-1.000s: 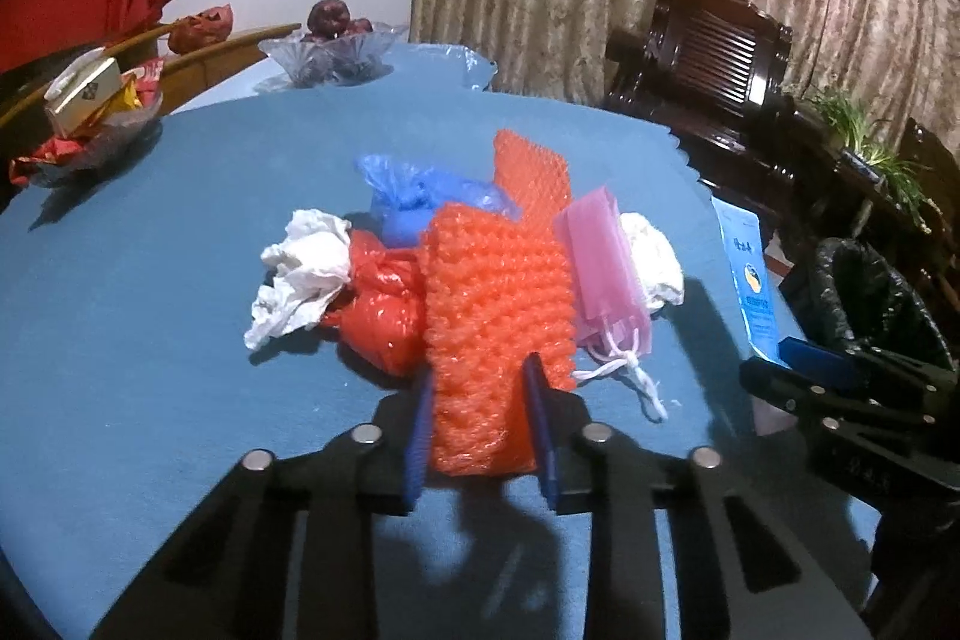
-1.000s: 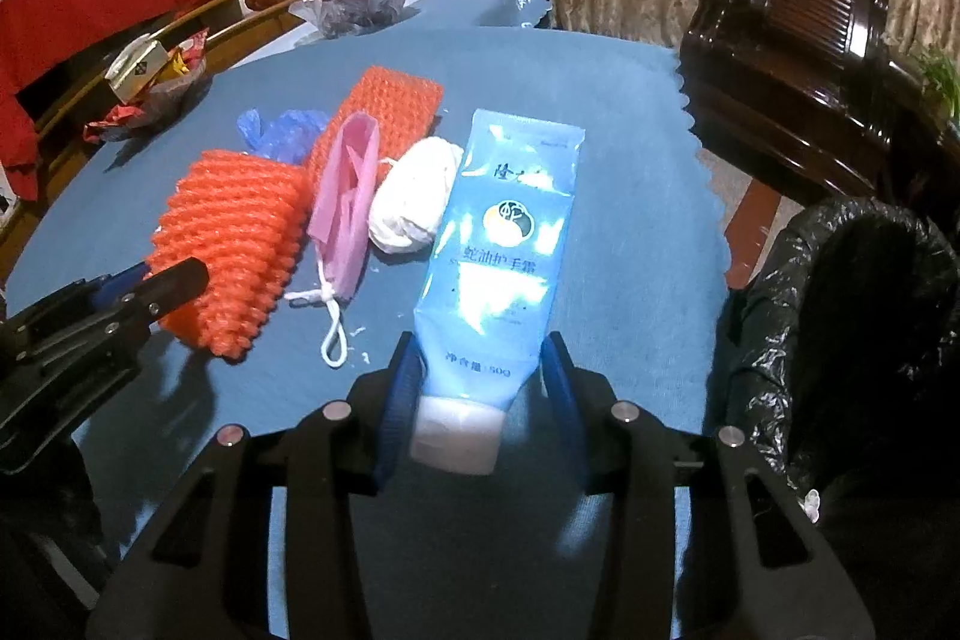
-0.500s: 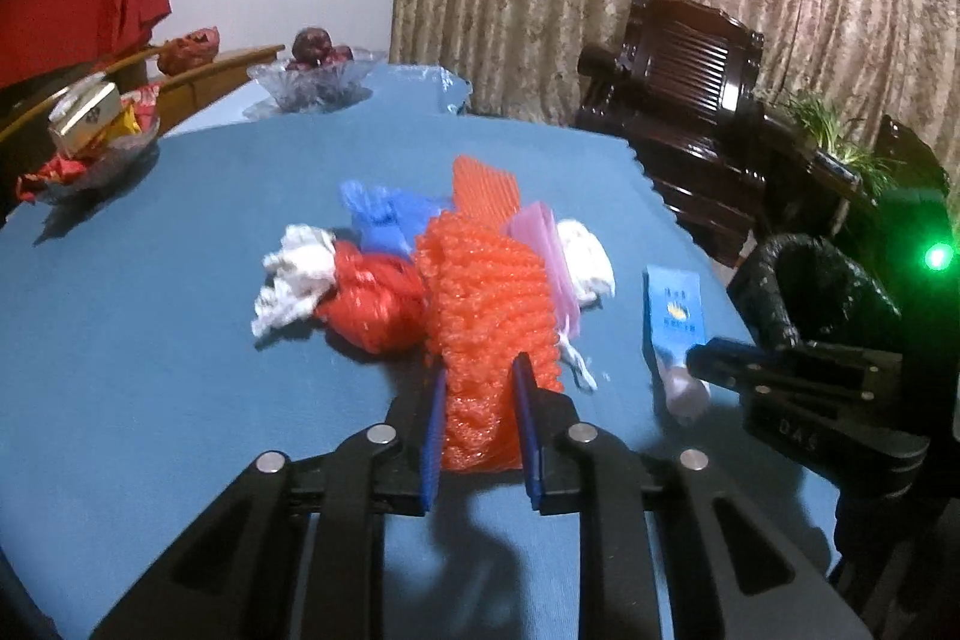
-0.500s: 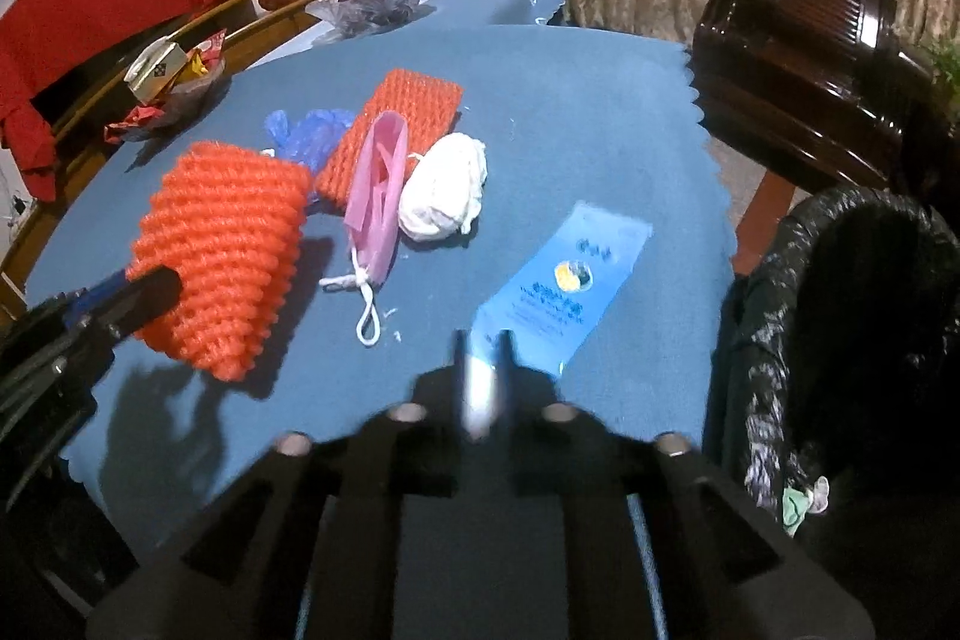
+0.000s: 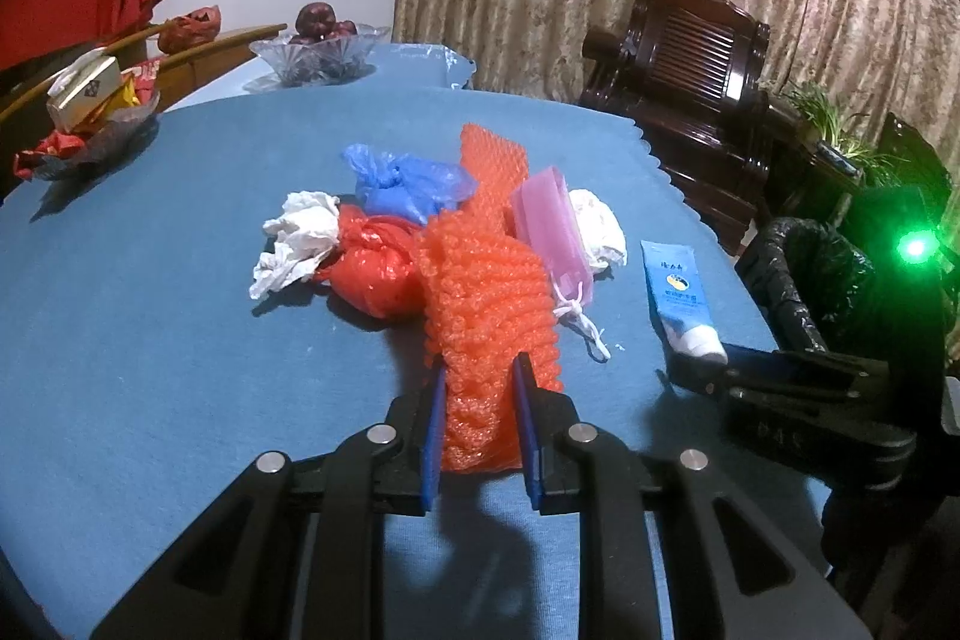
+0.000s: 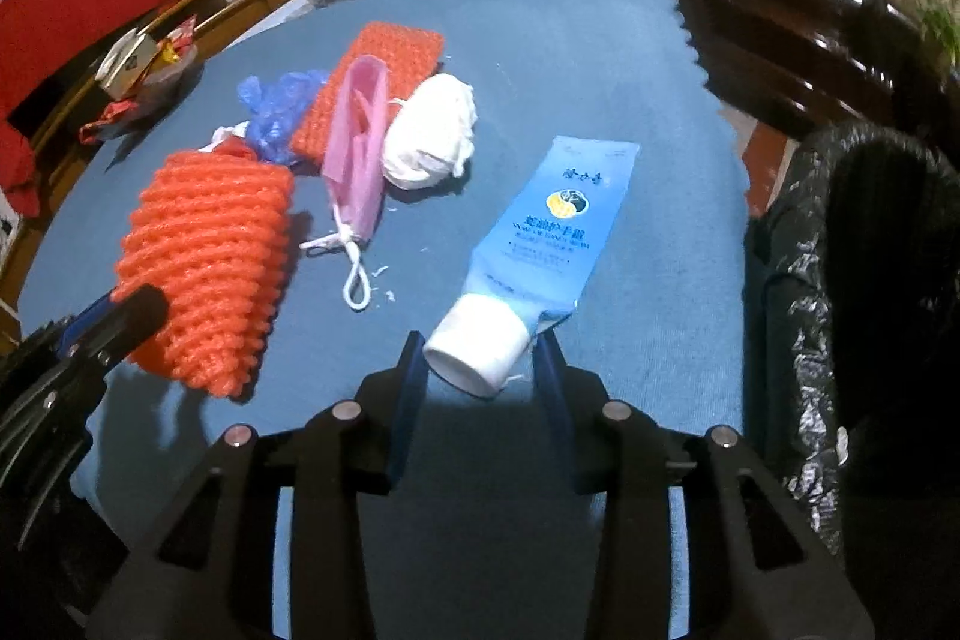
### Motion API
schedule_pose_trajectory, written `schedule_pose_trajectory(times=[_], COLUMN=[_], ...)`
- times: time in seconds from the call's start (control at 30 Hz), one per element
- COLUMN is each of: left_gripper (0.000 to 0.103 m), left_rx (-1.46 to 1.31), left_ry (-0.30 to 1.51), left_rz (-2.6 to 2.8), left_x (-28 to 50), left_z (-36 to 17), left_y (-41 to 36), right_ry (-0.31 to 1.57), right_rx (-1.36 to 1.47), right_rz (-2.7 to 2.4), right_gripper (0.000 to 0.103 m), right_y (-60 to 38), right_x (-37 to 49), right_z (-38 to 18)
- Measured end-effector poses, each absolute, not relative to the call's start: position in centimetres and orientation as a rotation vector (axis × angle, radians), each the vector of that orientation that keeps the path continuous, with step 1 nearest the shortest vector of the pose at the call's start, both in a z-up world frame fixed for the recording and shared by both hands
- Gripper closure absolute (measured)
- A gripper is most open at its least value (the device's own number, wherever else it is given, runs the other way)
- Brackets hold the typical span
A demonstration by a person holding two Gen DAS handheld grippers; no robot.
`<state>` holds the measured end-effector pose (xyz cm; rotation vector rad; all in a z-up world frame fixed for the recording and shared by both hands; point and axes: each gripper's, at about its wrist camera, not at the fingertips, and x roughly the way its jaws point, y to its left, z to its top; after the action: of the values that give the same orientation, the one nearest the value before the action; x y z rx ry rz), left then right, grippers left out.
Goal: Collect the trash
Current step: 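Lower the left gripper onto the orange foam net and close on it, then carry the orange net with the left gripper over the bin and open it while the right drops the tube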
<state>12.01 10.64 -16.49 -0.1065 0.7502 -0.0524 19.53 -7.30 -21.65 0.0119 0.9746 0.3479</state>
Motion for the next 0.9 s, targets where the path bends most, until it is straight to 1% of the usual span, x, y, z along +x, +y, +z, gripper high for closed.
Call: schedule_pose_trajectory(times=[0.1,0.13,0.2,0.33,0.43,0.5,0.67,0.77,0.83,0.9], left_gripper=[0.082,0.082,0.082,0.082,0.082,0.082,0.082,0.082,0.082,0.082], left_rx=[-0.108,-0.108,-0.108,-0.108,-0.107,-0.109,-0.109,-0.11,-0.109,-0.11], left_ry=[0.75,0.749,0.749,0.75,0.752,0.754,0.757,0.757,0.758,0.758], left_rz=[-0.052,-0.052,-0.054,-0.062,-0.067,-0.068,-0.068,-0.068,-0.068,-0.068], left_x=[12.0,12.0,12.0,12.0,12.1,12.2,12.2,12.3,12.3,12.3], left_z=[-16.5,-16.5,-16.5,-16.7,-16.7,-16.7,-16.7,-16.6,-16.6,-16.6], left_y=[10.6,10.6,10.6,10.4,10.3,10.4,10.4,10.5,10.5,10.5], right_ry=[0.973,0.971,0.966,0.961,0.962,0.976,0.991,0.999,1.014,1.019], right_rx=[0.004,-0.008,-0.041,-0.091,-0.184,-0.174,-0.103,-0.072,-0.04,-0.032], right_rz=[0.348,0.352,0.341,0.368,0.388,0.385,0.373,0.34,0.326,0.313], right_gripper=[0.065,0.067,0.068,0.068,0.068,0.067,0.053,0.049,0.049,0.058], right_y=[-7.2,-7.0,-6.9,-7.0,-7.0,-7.4,-7.7,-7.5,-7.6,-7.6], right_x=[19.8,19.9,19.7,19.1,18.2,18.1,18.4,18.9,19.4,19.7], right_z=[-21.5,-21.5,-21.4,-21.1,-21.3,-21.5,-21.2,-21.1,-21.4,-21.4])
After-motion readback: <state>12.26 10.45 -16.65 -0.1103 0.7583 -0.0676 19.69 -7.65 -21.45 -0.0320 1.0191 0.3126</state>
